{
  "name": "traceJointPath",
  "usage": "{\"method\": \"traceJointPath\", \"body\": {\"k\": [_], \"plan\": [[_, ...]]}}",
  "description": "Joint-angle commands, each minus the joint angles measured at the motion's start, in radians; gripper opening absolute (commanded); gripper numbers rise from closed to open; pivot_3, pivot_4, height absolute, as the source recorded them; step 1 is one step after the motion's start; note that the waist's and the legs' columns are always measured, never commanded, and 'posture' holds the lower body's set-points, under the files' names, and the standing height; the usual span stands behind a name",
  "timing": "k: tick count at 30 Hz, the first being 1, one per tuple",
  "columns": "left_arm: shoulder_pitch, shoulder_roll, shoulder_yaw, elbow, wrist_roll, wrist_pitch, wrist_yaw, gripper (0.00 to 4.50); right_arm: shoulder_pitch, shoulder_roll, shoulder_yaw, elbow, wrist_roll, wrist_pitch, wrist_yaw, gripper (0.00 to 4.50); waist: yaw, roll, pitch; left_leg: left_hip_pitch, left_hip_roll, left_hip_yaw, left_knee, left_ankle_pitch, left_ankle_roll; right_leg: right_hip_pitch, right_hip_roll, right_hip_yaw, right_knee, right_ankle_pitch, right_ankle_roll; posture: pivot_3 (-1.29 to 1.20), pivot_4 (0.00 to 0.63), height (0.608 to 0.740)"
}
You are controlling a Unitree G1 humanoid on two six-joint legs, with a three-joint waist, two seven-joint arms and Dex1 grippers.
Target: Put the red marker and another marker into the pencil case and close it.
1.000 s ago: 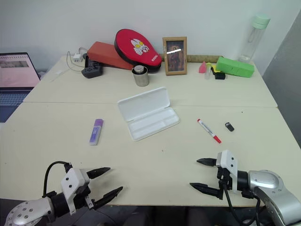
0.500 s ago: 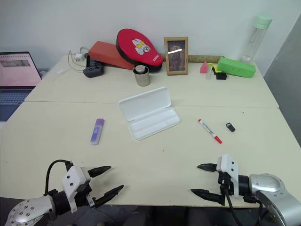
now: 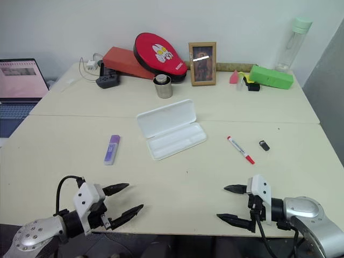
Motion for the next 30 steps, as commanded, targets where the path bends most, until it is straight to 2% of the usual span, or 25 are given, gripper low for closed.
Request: {"method": "traceJointPath", "body": {"k": [1,6,13,17,24,30], "plan": [[-0.215,-0.015,-0.047,-0.020,-0.094,0.143,0.063,4.50,-0.109,0.014,-0.049,-0.085,0.112,0.088,-0.059,4.46,0.001,0.000,0.000,0.000,0.000,0.000,0.000,0.000,0.000,0.000,0.000,0.000,0.000,0.000,0.000,0.00,0.150,0.740],[-0.432,-0.023,-0.157,0.051,-0.048,0.199,0.071,4.50,-0.216,0.030,-0.119,-0.133,0.175,0.160,-0.183,4.46,-0.002,0.000,0.000,0.001,-0.001,0.001,0.000,0.000,0.000,0.000,0.003,-0.001,0.002,0.001,0.000,0.00,0.150,0.740],[-0.673,-0.119,-0.319,0.311,0.063,0.181,0.079,4.50,-0.289,0.043,-0.161,-0.155,0.175,0.189,-0.302,4.46,0.000,-0.001,0.000,0.000,-0.001,0.002,0.001,0.000,0.000,0.000,0.003,-0.001,0.003,0.003,-0.002,0.00,0.150,0.740],[-0.752,-0.181,-0.389,0.466,0.129,0.150,0.070,4.50,-0.307,0.054,-0.153,-0.164,0.173,0.187,-0.331,4.46,-0.002,-0.001,0.000,0.000,-0.001,0.002,0.001,0.000,0.000,-0.001,0.002,-0.002,0.003,0.003,-0.002,0.00,0.150,0.740],[-0.818,-0.239,-0.481,0.624,0.247,0.133,0.084,4.50,-0.329,0.052,-0.129,-0.149,0.158,0.182,-0.326,4.46,-0.005,-0.001,0.000,0.001,-0.001,0.002,0.001,0.000,0.000,0.000,0.002,-0.001,0.004,0.003,-0.002,0.00,0.150,0.740],[-0.841,-0.277,-0.483,0.646,0.283,0.153,0.100,3.40,-0.345,0.047,-0.132,-0.141,0.164,0.183,-0.312,4.50,-0.006,-0.001,0.000,0.001,-0.002,0.002,0.002,0.000,0.000,0.000,0.002,-0.001,0.004,0.003,-0.002,0.00,0.150,0.740]]}}
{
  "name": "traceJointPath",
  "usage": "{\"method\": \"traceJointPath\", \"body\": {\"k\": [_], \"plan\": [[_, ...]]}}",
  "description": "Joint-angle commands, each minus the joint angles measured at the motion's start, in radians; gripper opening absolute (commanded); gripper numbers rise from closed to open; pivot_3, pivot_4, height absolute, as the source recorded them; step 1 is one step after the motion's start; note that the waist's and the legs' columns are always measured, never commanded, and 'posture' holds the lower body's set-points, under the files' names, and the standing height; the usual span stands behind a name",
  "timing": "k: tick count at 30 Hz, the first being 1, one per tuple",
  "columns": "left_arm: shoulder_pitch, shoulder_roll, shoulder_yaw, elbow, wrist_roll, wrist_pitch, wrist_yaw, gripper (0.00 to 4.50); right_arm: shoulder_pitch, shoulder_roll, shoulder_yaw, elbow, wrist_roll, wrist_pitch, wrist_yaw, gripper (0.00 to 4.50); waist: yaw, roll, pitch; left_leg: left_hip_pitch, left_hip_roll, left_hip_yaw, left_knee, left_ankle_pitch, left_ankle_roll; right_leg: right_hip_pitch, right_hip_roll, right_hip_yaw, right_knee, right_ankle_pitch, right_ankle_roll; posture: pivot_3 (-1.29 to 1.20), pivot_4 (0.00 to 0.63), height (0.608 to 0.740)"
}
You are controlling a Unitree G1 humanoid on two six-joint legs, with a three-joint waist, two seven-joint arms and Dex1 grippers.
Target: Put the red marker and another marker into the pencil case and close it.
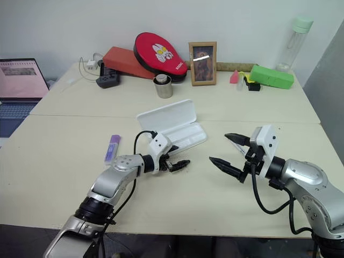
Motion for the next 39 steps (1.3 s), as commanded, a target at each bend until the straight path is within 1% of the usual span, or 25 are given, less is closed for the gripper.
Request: {"method": "traceJointPath", "body": {"k": [1,9,10,11,12,13,16,20,24,27,37,39], "plan": [[-0.005,-0.011,-0.008,0.005,0.018,0.027,0.001,3.18,-0.027,-0.011,-0.011,-0.017,0.008,-0.011,0.015,4.50,-0.001,0.000,0.000,0.000,0.000,0.000,0.000,0.000,0.000,0.000,0.000,0.000,0.000,0.000,0.000,0.00,0.150,0.740],[-0.019,-0.020,0.012,0.001,0.024,0.029,-0.002,1.61,-0.043,-0.016,-0.012,0.004,0.001,-0.017,0.039,4.50,0.000,0.000,0.000,0.000,0.000,0.000,0.000,0.000,0.000,0.000,0.000,0.000,0.000,0.000,0.000,0.00,0.150,0.740],[-0.020,-0.020,0.014,0.002,0.026,0.026,-0.002,1.47,-0.045,-0.016,-0.012,0.007,0.000,-0.018,0.042,4.50,0.000,0.000,0.000,0.000,0.000,0.000,0.000,0.000,0.000,0.000,0.000,0.000,0.000,0.000,0.000,0.00,0.150,0.740],[-0.021,-0.019,0.015,0.004,0.027,0.026,-0.003,1.19,-0.048,-0.016,-0.013,0.009,0.000,-0.018,0.044,4.50,0.000,0.000,0.000,0.000,0.000,0.000,0.000,0.000,0.000,0.000,0.000,0.000,0.000,0.000,0.000,0.00,0.150,0.740],[-0.021,-0.019,0.015,0.005,0.028,0.024,-0.005,1.06,-0.049,-0.018,-0.012,0.010,-0.001,-0.019,0.048,4.50,0.000,0.000,0.000,0.000,0.000,0.000,0.000,0.000,0.000,0.000,0.000,0.000,0.000,0.000,0.000,0.00,0.150,0.740],[-0.021,-0.019,0.016,0.005,0.028,0.023,-0.006,0.82,-0.050,-0.019,-0.012,0.011,-0.002,-0.020,0.051,4.50,0.000,0.000,0.000,0.000,0.000,0.000,0.000,0.000,0.000,0.000,0.000,0.000,0.000,0.000,0.000,0.00,0.150,0.740],[-0.018,-0.014,0.017,-0.002,0.028,0.022,-0.014,0.47,-0.046,-0.024,-0.020,0.005,0.007,-0.018,0.062,4.50,0.001,0.000,0.000,0.000,0.000,0.000,0.000,0.000,0.000,0.000,0.000,0.000,0.000,0.000,0.000,0.00,0.150,0.740],[0.000,0.022,0.002,-0.011,0.032,-0.048,-0.083,0.02,-0.054,-0.036,-0.035,0.011,0.007,-0.020,0.068,4.50,-0.001,0.001,0.000,0.001,0.000,0.000,0.000,0.000,0.000,0.000,0.000,0.000,0.000,0.000,0.000,0.00,0.150,0.740],[0.024,0.076,-0.038,-0.046,0.040,-0.124,-0.198,0.02,-0.024,-0.074,-0.068,-0.010,0.036,-0.002,0.095,4.50,-0.001,0.001,0.000,0.000,0.000,0.000,0.000,0.000,0.000,0.000,0.000,0.000,0.000,0.000,0.000,0.00,0.150,0.740],[0.043,0.116,-0.048,-0.060,0.027,-0.183,-0.286,0.02,0.026,-0.119,-0.119,-0.026,0.059,0.005,0.137,4.50,-0.001,0.001,0.000,0.000,0.000,0.000,0.000,0.000,0.000,0.000,0.000,0.000,-0.001,0.000,0.000,0.00,0.150,0.740],[0.036,0.168,-0.075,-0.041,0.021,-0.346,-0.503,0.02,0.108,-0.144,-0.136,-0.064,0.052,0.004,0.137,4.50,-0.001,0.001,0.000,0.000,0.000,0.000,0.000,0.000,0.000,0.000,0.000,0.000,0.000,0.000,0.000,0.00,0.150,0.740],[0.025,0.167,-0.078,-0.019,0.032,-0.361,-0.517,0.02,0.127,-0.151,-0.139,-0.068,0.046,0.001,0.145,4.50,-0.001,0.001,0.000,0.000,0.000,0.000,0.000,0.000,0.000,0.000,0.000,0.000,0.000,0.000,0.000,0.00,0.150,0.740]]}}
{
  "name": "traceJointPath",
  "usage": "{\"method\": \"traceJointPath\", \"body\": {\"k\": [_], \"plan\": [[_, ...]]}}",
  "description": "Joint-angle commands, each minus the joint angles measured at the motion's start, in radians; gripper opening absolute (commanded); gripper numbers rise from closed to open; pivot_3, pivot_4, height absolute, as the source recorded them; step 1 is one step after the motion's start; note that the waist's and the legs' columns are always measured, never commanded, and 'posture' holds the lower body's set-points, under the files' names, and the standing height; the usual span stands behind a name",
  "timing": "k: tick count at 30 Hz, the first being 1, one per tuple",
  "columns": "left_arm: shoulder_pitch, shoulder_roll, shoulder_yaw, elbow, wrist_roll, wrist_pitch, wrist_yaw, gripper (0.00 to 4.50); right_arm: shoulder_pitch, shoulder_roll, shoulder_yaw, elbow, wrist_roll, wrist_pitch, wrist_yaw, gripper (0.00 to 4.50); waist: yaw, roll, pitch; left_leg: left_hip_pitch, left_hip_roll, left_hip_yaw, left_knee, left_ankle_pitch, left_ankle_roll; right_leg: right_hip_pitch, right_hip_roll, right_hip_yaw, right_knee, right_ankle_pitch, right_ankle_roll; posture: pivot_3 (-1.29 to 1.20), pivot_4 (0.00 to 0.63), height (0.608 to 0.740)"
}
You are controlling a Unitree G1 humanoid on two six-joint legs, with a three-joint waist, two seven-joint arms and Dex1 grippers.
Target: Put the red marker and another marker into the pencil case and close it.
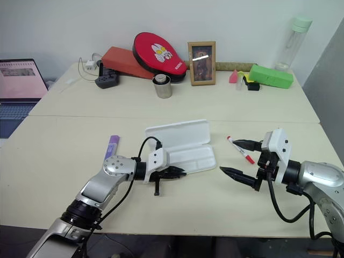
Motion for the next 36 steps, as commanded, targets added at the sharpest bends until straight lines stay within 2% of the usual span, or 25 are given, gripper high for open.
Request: {"method": "traceJointPath", "body": {"k": [1,14,16,21,30,33,36], "plan": [[-0.029,0.003,-0.014,0.021,0.015,-0.062,-0.041,0.02,0.025,-0.023,-0.038,-0.038,0.006,-0.009,0.013,4.50,0.001,0.000,0.000,0.000,0.000,0.000,0.000,0.000,0.000,0.000,0.000,0.000,0.000,0.000,0.000,0.00,0.150,0.740],[-0.030,0.003,-0.010,0.038,0.030,-0.055,-0.058,0.02,0.037,-0.024,-0.031,-0.039,0.000,-0.015,0.003,4.50,-0.001,0.000,0.000,0.000,0.000,0.000,0.000,0.000,0.000,0.000,0.000,-0.001,0.000,0.000,0.000,0.00,0.150,0.740],[-0.025,0.001,-0.001,0.029,0.025,-0.043,-0.046,0.50,0.033,-0.025,-0.028,-0.031,-0.002,-0.013,0.004,4.50,-0.001,0.000,0.000,0.000,0.000,0.000,0.000,0.000,0.000,0.000,0.000,0.000,0.000,0.000,0.000,0.00,0.150,0.740],[-0.015,0.007,0.016,-0.011,0.003,-0.017,-0.045,1.21,0.024,-0.023,-0.014,-0.012,-0.010,-0.012,0.005,4.50,-0.002,0.000,0.000,0.000,0.000,0.000,0.000,0.000,0.000,0.000,0.000,0.000,0.001,0.000,0.000,0.00,0.150,0.740],[0.016,0.011,0.099,-0.213,-0.173,0.175,-0.050,3.08,0.003,-0.013,0.010,0.016,-0.017,-0.021,0.015,4.50,-0.003,0.000,0.000,0.000,0.000,0.000,0.000,0.000,0.000,0.000,0.000,0.000,0.000,0.000,0.000,0.00,0.150,0.740],[0.020,0.005,0.127,-0.265,-0.209,0.223,-0.015,3.74,-0.028,0.009,0.033,0.058,-0.037,-0.020,-0.013,4.50,-0.005,0.000,0.000,0.000,0.000,0.000,0.000,0.000,0.000,0.000,0.000,0.000,0.001,0.000,0.000,0.00,0.150,0.740],[0.020,-0.021,0.164,-0.305,-0.254,0.268,0.036,4.35,-0.064,0.022,0.090,0.141,-0.133,-0.015,-0.073,4.50,-0.008,0.000,0.000,0.001,0.000,0.000,0.000,0.000,0.000,0.000,0.000,0.000,0.001,0.000,0.000,0.00,0.150,0.740]]}}
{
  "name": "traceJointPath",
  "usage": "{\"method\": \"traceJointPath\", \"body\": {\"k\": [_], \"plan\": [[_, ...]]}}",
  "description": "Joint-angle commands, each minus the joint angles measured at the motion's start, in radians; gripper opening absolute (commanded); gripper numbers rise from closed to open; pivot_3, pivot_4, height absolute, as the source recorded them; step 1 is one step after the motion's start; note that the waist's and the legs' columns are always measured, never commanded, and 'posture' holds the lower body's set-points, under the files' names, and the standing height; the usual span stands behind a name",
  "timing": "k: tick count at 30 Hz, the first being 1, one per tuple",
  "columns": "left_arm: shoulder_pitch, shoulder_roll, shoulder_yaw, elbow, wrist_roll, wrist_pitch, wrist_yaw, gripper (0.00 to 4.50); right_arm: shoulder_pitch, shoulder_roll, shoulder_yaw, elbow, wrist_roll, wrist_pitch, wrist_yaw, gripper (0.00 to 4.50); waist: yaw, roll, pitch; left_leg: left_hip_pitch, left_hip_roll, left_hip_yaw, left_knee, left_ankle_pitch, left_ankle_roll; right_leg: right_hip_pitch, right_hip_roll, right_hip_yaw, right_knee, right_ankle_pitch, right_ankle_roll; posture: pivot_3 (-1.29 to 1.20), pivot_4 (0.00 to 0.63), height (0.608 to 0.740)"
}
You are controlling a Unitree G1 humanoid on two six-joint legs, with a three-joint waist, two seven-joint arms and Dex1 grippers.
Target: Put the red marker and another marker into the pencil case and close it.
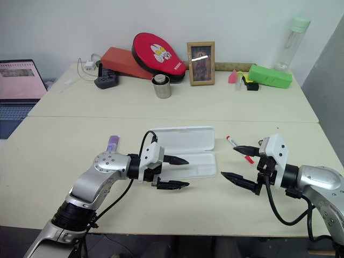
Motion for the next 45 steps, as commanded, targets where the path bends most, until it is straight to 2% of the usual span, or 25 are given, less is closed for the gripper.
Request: {"method": "traceJointPath", "body": {"k": [1,8,13,18,21,27,37,45], "plan": [[-0.003,-0.026,0.066,-0.083,-0.080,0.057,0.063,4.44,-0.045,0.014,0.061,0.089,-0.119,-0.013,-0.074,4.50,-0.001,0.000,0.000,0.000,0.000,0.000,0.000,0.000,0.000,0.000,0.000,0.000,0.000,0.000,0.000,0.00,0.150,0.740],[0.007,-0.133,0.116,-0.164,-0.140,0.092,0.222,4.44,-0.192,0.127,0.179,0.344,-0.284,0.067,-0.253,4.50,-0.011,0.000,0.000,0.001,0.000,0.001,0.001,0.000,0.000,0.000,0.000,0.001,0.000,0.000,0.000,0.00,0.150,0.740],[-0.022,-0.177,0.136,-0.194,-0.183,0.102,0.277,4.44,-0.235,0.172,0.202,0.413,-0.327,0.046,-0.257,4.50,-0.011,0.000,0.000,0.000,0.000,0.000,0.001,0.002,-0.003,0.000,0.000,0.002,0.001,0.000,0.000,0.00,0.150,0.740],[-0.042,-0.181,0.144,-0.202,-0.161,0.066,0.321,4.44,-0.286,0.199,0.239,0.523,-0.400,0.067,-0.286,4.50,-0.013,0.000,0.000,0.000,-0.001,0.001,0.001,0.001,-0.002,0.000,0.000,0.002,0.001,0.001,0.000,0.00,0.150,0.740],[-0.044,-0.171,0.144,-0.204,-0.167,0.067,0.325,4.50,-0.291,0.199,0.232,0.522,-0.407,0.057,-0.274,4.07,-0.014,0.000,0.000,0.000,0.000,0.002,0.001,0.001,-0.002,0.000,0.000,0.002,0.000,0.000,0.000,0.00,0.150,0.740],[-0.054,-0.172,0.134,-0.193,-0.158,0.056,0.329,4.50,-0.296,0.197,0.230,0.527,-0.412,0.068,-0.257,2.58,-0.014,0.000,0.000,0.000,-0.001,0.002,0.001,0.001,-0.002,0.000,0.000,0.002,0.000,0.001,0.000,0.00,0.150,0.740],[-0.056,-0.156,0.139,-0.187,-0.167,0.052,0.319,4.50,-0.299,0.192,0.219,0.516,-0.414,0.066,-0.261,0.34,-0.014,0.000,0.000,0.000,-0.001,0.002,0.001,0.001,-0.001,0.000,0.000,0.002,0.000,0.001,0.000,0.00,0.150,0.740],[-0.009,-0.108,0.152,-0.227,-0.182,0.074,0.307,4.50,-0.305,0.119,0.176,0.469,-0.406,0.076,-0.231,0.30,-0.014,0.000,0.000,0.000,-0.001,0.002,0.001,0.000,-0.001,0.000,0.000,0.002,0.000,0.001,0.000,0.00,0.150,0.740]]}}
